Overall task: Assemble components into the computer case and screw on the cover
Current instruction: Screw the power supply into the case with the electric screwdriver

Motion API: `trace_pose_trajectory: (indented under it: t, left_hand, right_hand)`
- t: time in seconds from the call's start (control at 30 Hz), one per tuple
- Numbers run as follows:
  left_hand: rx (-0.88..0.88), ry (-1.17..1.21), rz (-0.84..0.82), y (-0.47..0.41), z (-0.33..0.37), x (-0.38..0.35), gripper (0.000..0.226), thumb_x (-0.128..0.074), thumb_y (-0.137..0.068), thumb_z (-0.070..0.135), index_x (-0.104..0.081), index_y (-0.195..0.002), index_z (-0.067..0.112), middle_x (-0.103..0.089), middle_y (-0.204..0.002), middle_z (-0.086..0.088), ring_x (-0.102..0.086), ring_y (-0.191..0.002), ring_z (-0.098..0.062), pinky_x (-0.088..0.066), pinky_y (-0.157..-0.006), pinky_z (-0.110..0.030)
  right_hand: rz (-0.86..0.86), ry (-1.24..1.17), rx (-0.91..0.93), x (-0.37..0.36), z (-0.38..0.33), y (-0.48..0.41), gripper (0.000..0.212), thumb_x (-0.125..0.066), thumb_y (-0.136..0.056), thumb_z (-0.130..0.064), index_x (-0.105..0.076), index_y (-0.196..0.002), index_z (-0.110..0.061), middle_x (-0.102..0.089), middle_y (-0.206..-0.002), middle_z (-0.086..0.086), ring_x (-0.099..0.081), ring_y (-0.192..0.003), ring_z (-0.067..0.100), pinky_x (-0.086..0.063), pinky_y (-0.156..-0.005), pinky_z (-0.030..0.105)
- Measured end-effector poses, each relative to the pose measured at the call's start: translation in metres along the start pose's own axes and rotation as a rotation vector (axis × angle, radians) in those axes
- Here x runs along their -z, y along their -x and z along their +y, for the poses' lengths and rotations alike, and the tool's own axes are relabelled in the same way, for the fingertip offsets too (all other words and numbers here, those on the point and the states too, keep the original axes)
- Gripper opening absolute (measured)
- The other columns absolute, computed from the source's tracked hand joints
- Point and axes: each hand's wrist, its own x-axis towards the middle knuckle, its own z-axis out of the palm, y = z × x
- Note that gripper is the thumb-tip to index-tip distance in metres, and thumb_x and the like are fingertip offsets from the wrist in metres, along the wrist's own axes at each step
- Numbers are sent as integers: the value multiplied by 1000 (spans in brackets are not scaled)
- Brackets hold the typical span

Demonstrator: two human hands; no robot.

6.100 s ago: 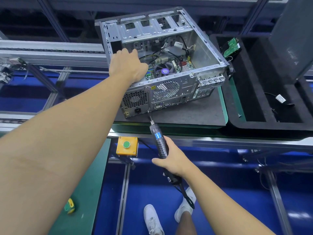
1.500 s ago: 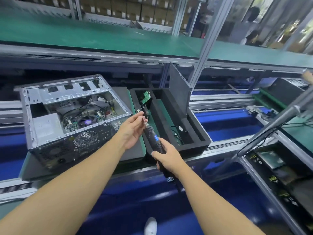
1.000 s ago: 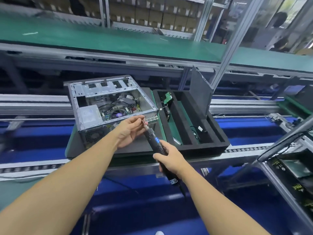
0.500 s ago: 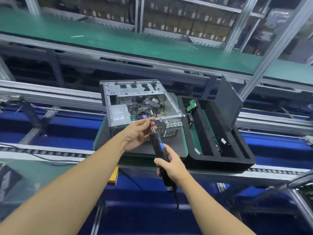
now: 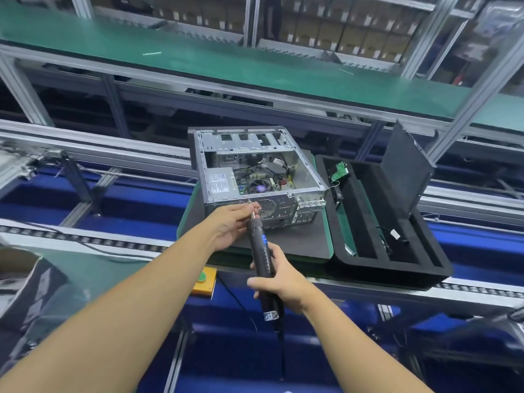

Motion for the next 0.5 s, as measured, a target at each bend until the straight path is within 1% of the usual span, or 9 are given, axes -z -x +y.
trace_pose_trajectory:
  t: [0.07, 0.13, 0.17, 0.27, 0.33, 0.4, 0.47, 0.5]
  left_hand:
    - [26, -79, 42, -1, 3, 4, 18, -61, -95, 13, -72, -108, 6, -72, -93, -4, -65, -84, -16, -54, -63, -23]
    - [26, -139, 50, -2, 5, 7, 17, -64, -93, 14, -74, -105, 6, -73, -97, -6, -65, -90, -19, -53, -64, -24]
    - [22, -164, 43, -4, 6, 7, 17, -65, -92, 15, -74, -104, 6, -73, -97, -6, -65, -91, -19, -53, -64, -23]
    - [14, -269, 11, -9, 10, 1, 21, -63, -95, 22, -76, -100, 7, -72, -96, -7, -66, -86, -18, -55, -63, -23]
    - [-26, -385, 29, -14, 17, -6, 29, -58, -98, 32, -75, -94, 8, -71, -96, -8, -68, -79, -14, -56, -65, -23]
    - [-135, -551, 112, -18, 28, -8, 34, -55, -99, 40, -71, -94, 12, -70, -98, -6, -69, -73, -9, -55, -62, -22]
    - [-340, -800, 270, -22, 40, -1, 33, -50, -99, 46, -69, -97, 19, -68, -94, -2, -67, -70, -7, -50, -58, -22]
    - [-448, -914, 352, -26, 45, 4, 33, -49, -99, 47, -69, -100, 21, -66, -97, -1, -66, -76, -11, -48, -64, -24]
  right_hand:
    - [2, 51, 12, -6, 7, -1, 95, -86, -67, -14, -32, -144, -30, -56, -107, 9, -66, -78, 22, -61, -75, 40]
    - [26, 46, 36, -11, 10, -1, 98, -85, -67, -14, -30, -147, -31, -58, -103, 10, -68, -79, 22, -62, -82, 45]
    - [41, 33, 47, -13, 9, 0, 99, -85, -68, -14, -30, -148, -31, -59, -103, 10, -67, -79, 21, -61, -83, 45]
    - [68, -21, 93, -15, 5, 3, 94, -83, -72, -10, -32, -149, -30, -60, -103, 9, -64, -76, 19, -58, -76, 35]
    - [90, -50, 119, -14, -1, 4, 90, -81, -73, -7, -37, -148, -29, -59, -103, 8, -61, -78, 16, -56, -74, 31]
    - [111, -50, 136, -11, -5, 4, 89, -80, -73, -7, -38, -149, -28, -57, -104, 8, -59, -79, 16, -55, -73, 31]
    - [118, -46, 141, -6, -6, 6, 91, -79, -74, -5, -37, -150, -32, -56, -104, 9, -59, -79, 18, -55, -74, 32]
    - [117, -41, 139, -4, -5, 7, 91, -79, -74, -5, -37, -150, -35, -57, -104, 8, -59, -79, 19, -55, -75, 33]
